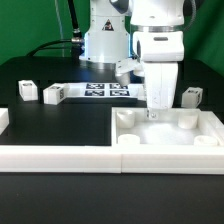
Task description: Assemble square table
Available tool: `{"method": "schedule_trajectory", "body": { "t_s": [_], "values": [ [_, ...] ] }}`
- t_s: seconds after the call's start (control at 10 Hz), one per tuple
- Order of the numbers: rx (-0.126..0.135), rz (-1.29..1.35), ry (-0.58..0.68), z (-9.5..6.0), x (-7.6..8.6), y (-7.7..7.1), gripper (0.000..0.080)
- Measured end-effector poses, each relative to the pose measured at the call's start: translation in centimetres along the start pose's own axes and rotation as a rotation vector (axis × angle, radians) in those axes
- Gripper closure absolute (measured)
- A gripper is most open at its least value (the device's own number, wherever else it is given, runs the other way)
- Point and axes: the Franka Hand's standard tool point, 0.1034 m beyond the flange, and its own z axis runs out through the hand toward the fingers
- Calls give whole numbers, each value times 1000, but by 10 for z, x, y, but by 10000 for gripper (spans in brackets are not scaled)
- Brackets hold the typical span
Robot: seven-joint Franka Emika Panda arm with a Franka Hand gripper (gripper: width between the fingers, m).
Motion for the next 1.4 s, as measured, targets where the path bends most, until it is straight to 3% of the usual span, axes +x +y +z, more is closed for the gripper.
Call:
{"method": "schedule_trajectory", "body": {
  "t_s": [0.1,0.2,0.3,0.4,0.6,1.1,1.4],
  "values": [
    [1,1,0,0,0,0,744],
    [1,1,0,0,-1,0,552],
    [1,1,0,0,-1,0,413],
    [1,2,0,0,-1,0,413],
    [1,2,-1,0,-1,0,177],
    [1,2,-1,0,-2,0,151],
    [-25,163,-3,-22,7,2,151]
  ]
}}
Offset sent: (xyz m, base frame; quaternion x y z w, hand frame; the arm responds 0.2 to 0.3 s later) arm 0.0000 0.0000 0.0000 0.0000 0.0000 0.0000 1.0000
